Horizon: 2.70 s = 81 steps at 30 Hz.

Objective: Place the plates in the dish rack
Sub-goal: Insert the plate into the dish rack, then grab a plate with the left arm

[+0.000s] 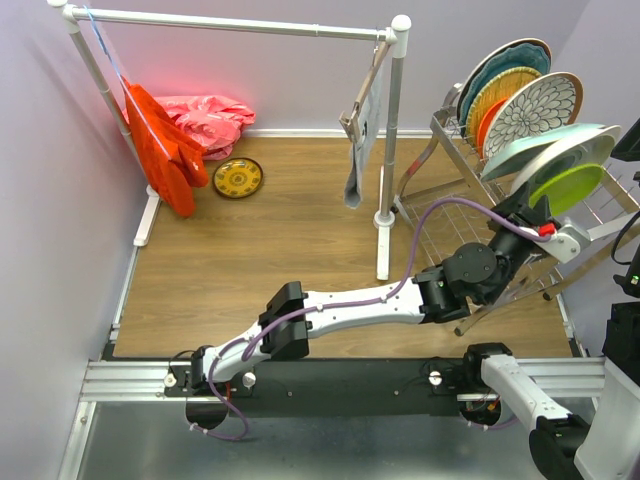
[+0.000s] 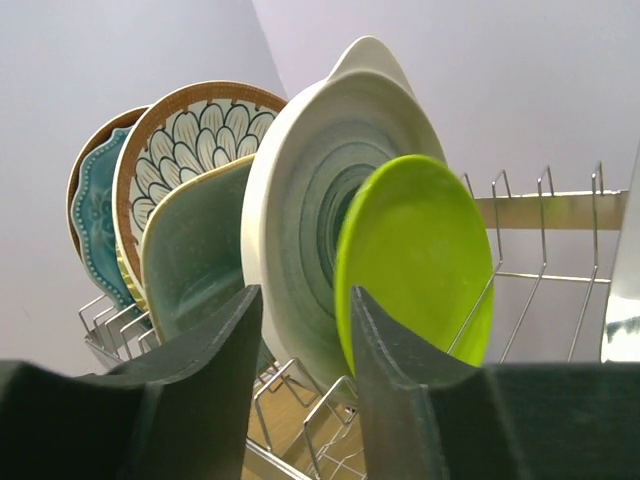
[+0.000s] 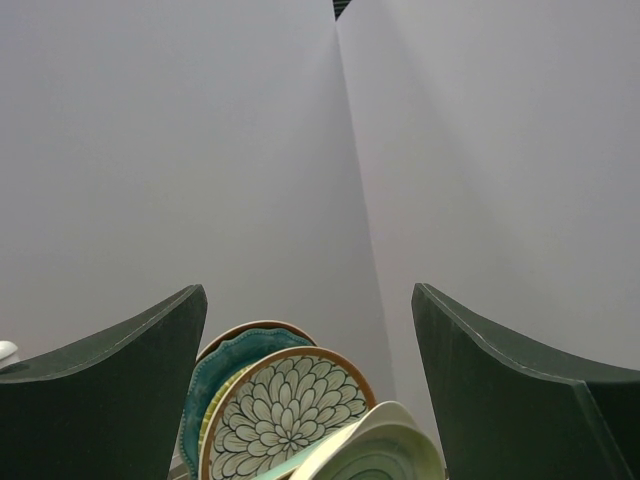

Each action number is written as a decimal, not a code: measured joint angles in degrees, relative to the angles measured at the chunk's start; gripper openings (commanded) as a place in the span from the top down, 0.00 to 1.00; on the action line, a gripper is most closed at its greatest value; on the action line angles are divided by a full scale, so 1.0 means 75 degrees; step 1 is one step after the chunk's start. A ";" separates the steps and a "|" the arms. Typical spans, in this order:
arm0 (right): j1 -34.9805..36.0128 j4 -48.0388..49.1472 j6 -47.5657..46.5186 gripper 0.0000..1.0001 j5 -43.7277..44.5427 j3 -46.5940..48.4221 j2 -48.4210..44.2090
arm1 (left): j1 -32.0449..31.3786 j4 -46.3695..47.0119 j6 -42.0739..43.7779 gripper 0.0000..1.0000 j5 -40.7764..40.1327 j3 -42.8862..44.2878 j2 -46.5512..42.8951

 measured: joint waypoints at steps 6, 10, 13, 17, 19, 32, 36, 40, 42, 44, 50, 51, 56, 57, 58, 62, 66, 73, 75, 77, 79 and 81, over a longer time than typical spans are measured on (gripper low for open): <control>0.0000 0.0000 -0.0006 0.08 0.0000 0.0000 0.0000 | -0.0012 0.0012 -0.0198 0.43 -0.0012 -0.0367 -0.0303; 0.0000 0.0000 -0.0009 0.08 0.0000 0.0000 0.0000 | -0.0090 -0.0032 -0.0449 0.43 -0.0020 -0.0912 -0.0825; 0.0000 0.0003 -0.0006 0.08 -0.0003 0.0000 0.0000 | -0.0163 -0.0052 -0.0656 0.43 -0.0032 -0.1297 -0.1276; 0.0000 0.0000 -0.0006 0.08 -0.0003 -0.0003 0.0000 | -0.0236 -0.0064 -0.0877 0.42 -0.0052 -0.1682 -0.1868; 0.0000 0.0000 -0.0006 0.09 -0.0015 -0.0003 0.0000 | -0.0259 -0.0076 -0.1005 0.41 -0.0064 -0.1976 -0.2203; 0.0015 -0.2468 -0.1545 0.05 -0.6193 0.0877 0.1003 | 0.0452 -0.2232 -0.4791 0.35 0.0399 -0.5718 -0.5907; 0.0015 -0.3252 -0.1935 0.05 -0.7831 0.0819 0.1504 | 0.1518 -0.2565 -0.6452 0.35 0.0787 -0.7764 -0.7618; 0.0015 -0.3692 -0.2025 0.05 -0.8953 0.0455 0.1816 | 0.2600 -0.2728 -0.7947 0.35 0.1183 -0.9474 -0.8944; 0.0015 -0.3824 -0.2008 0.05 -0.9244 0.0385 0.1912 | 0.3273 -0.2850 -0.8655 0.35 0.1515 -1.0182 -0.9334; 0.0015 -0.3876 -0.1985 0.05 -0.9419 0.0356 0.1988 | 0.4022 -0.2917 -0.9311 0.35 0.1868 -1.0762 -0.9474; 0.0015 -0.3870 -0.1880 0.04 -0.9495 0.0356 0.1985 | 0.6688 -0.2798 -1.0958 0.33 0.3142 -1.2365 -0.8979; 0.0015 -0.3870 -0.1856 0.04 -0.9480 0.0358 0.1979 | 0.7000 -0.2713 -1.1185 0.33 0.3287 -1.2514 -0.8816; 0.0015 -0.3864 -0.1734 0.03 -0.9189 0.0396 0.1953 | 0.8239 -0.1749 -1.2444 0.32 0.3695 -1.2896 -0.7597; 0.0015 -0.3864 -0.1716 0.03 -0.9136 0.0396 0.1950 | 0.8367 -0.1580 -1.2636 0.32 0.3704 -1.2866 -0.7382; 0.0015 -0.3864 -0.1708 0.03 -0.9058 0.0396 0.1941 | 0.8536 -0.1483 -1.2872 0.32 0.3701 -1.2762 -0.6988; 0.0015 -0.3853 -0.1649 0.02 -0.8795 0.0391 0.1842 | 0.8999 -0.1256 -1.4026 0.32 0.3692 -1.2097 -0.5540; 0.0015 -0.3835 -0.1623 0.02 -0.8533 0.0382 0.1679 | 0.9340 -0.0924 -1.5073 0.33 0.3678 -1.1718 -0.4482; 0.0015 -0.3821 -0.1667 0.01 -0.8046 0.0382 0.1478 | 0.9827 -0.0557 -1.6413 0.35 0.3617 -1.1083 -0.3503; 0.0015 -0.3815 -0.1725 0.01 -0.7889 0.0370 0.1422 | 0.9964 -0.0545 -1.6681 0.37 0.3617 -1.0850 -0.3284; 0.0015 -0.3809 -0.1775 0.01 -0.7769 0.0353 0.1387 | 1.0075 -0.0720 -1.6862 0.37 0.3608 -1.0509 -0.3083; 0.0015 -0.3809 -0.1824 0.01 -0.7641 0.0335 0.1376 | 1.0139 -0.1119 -1.7054 0.38 0.3582 -1.0048 -0.2903; 0.0015 -0.3803 -0.1871 0.00 -0.7530 0.0332 0.1352 | 1.0177 -0.1673 -1.7238 0.40 0.3520 -0.9509 -0.2757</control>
